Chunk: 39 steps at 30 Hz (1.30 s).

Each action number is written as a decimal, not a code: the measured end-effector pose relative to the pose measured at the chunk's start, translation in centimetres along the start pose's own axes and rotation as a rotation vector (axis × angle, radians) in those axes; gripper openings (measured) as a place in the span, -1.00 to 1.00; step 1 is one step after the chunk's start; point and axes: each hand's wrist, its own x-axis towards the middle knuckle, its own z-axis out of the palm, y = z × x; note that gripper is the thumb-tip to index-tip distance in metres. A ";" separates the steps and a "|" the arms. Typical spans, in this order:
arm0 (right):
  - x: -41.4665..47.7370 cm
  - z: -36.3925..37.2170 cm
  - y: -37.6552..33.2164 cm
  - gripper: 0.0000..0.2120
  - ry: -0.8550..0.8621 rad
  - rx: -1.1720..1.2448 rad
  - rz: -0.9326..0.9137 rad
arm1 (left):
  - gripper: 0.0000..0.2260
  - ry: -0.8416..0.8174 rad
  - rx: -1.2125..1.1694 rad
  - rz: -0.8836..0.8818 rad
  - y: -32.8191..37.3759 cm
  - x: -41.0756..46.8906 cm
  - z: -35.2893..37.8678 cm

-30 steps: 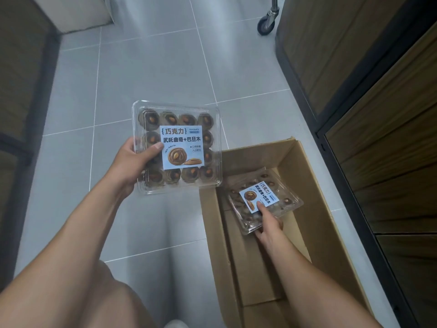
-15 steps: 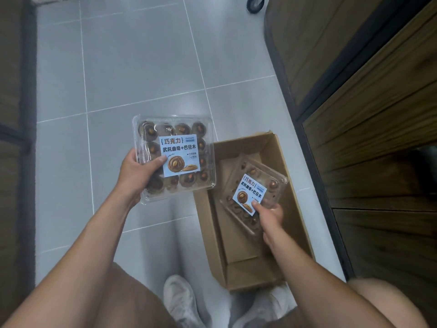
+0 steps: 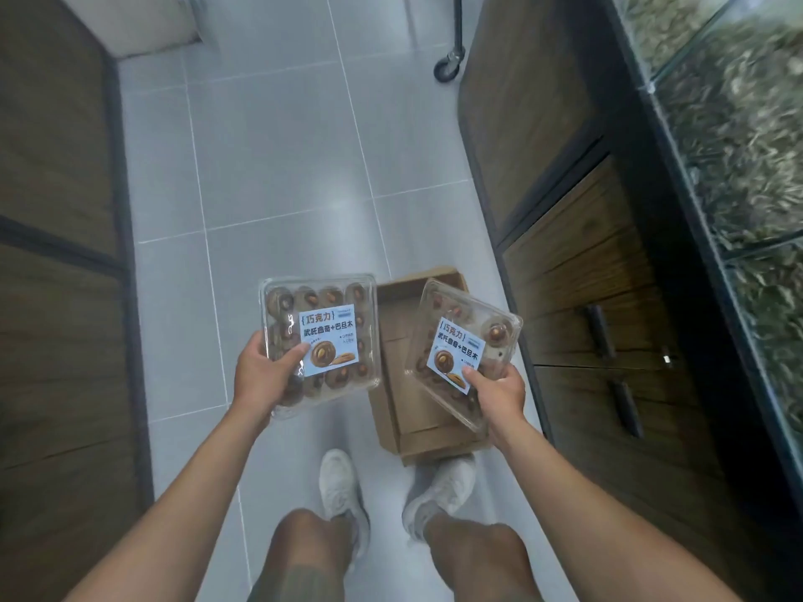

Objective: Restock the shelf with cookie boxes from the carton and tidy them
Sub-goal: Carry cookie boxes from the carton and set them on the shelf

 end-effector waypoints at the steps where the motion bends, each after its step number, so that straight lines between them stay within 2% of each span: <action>1: -1.6 -0.7 -1.1 -0.64 -0.006 -0.005 -0.013 | -0.74 -0.008 0.009 0.004 1.2 -1.1 -1.0; 6: -10.0 -4.0 -6.3 -0.66 -0.016 -0.019 -0.117 | -0.74 -0.048 0.060 0.022 6.6 -5.7 -6.2; 11: -18.3 -6.6 -10.3 -0.64 -0.047 0.043 -0.214 | -0.73 -0.110 0.082 0.121 10.7 -7.6 -10.8; 19: -28.3 -11.6 -10.8 -0.61 0.069 0.266 -0.338 | -0.69 -0.289 0.028 0.270 16.3 -11.5 -14.2; 23: -31.8 -15.2 -9.6 -0.63 0.152 0.410 -0.409 | -0.63 -0.398 0.014 0.340 18.9 -14.3 -13.4; 34: -38.5 -27.5 -2.9 -0.63 0.371 0.663 -0.517 | -0.71 -0.679 0.047 0.490 21.9 -22.6 -5.4; 39: -41.9 -33.8 1.3 -0.52 0.459 0.774 -0.528 | -0.73 -0.790 0.051 0.547 22.0 -29.1 -0.4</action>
